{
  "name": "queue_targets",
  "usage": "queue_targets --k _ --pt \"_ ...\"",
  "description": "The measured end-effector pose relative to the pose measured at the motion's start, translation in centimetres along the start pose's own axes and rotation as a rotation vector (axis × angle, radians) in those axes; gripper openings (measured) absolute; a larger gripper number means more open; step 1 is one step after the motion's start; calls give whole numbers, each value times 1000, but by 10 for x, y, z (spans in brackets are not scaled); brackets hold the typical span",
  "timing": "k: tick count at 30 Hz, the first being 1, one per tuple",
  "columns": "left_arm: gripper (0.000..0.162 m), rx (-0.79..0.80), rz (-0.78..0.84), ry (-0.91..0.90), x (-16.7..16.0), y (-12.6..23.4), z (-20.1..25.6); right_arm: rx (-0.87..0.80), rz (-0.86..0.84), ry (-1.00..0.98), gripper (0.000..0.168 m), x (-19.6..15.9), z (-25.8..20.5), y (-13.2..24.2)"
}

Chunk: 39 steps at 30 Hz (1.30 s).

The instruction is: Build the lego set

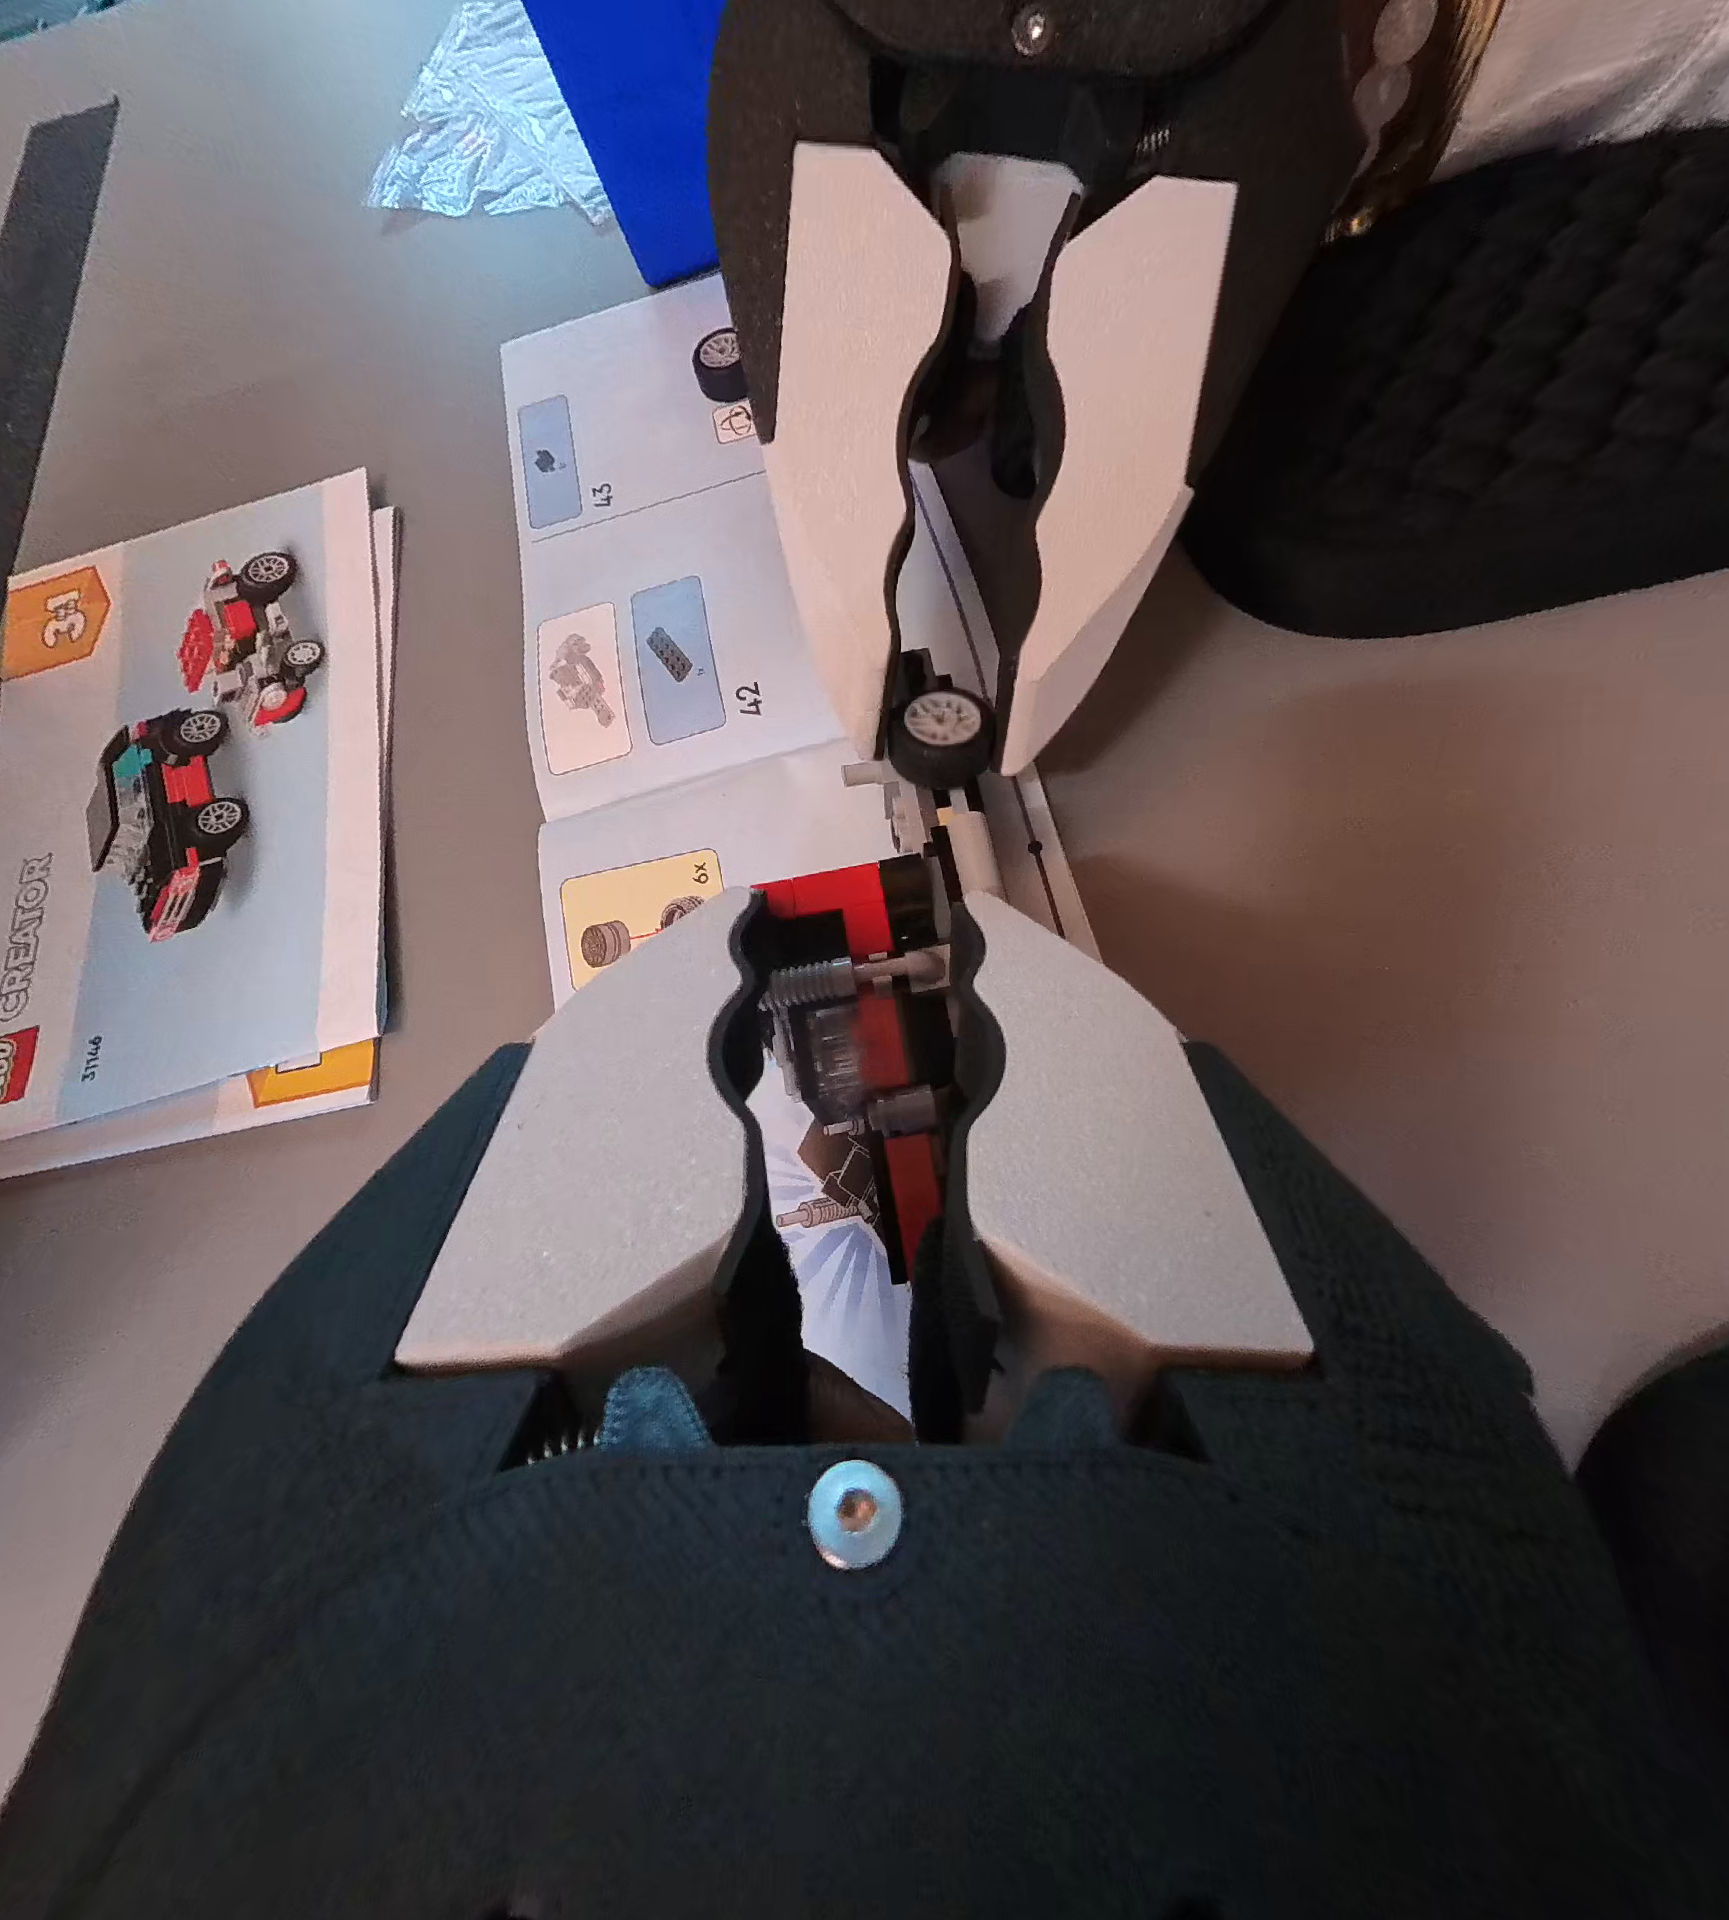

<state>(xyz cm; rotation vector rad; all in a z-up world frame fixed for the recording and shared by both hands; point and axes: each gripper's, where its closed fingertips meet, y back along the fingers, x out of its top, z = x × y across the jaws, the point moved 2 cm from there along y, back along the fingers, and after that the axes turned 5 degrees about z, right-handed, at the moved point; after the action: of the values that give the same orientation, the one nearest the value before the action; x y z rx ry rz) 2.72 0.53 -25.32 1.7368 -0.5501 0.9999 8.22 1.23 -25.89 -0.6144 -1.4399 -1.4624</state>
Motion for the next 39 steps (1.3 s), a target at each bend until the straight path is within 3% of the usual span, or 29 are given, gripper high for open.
queue_targets --k 16,22,26,39 --pt "43 22 -33 -56 6 -3 1 50 -30 -72 22 1 2 -2" --pt "21 26 -3 -117 20 -7 7 23 -28 -14 22 1 -1 -5" --pt "18 44 -65 -120 16 -12 6 -10 24 -3 22 -1 0 1" --pt "11 -13 9 3 21 -21 12 10 108 -14 22 -3 0 3"
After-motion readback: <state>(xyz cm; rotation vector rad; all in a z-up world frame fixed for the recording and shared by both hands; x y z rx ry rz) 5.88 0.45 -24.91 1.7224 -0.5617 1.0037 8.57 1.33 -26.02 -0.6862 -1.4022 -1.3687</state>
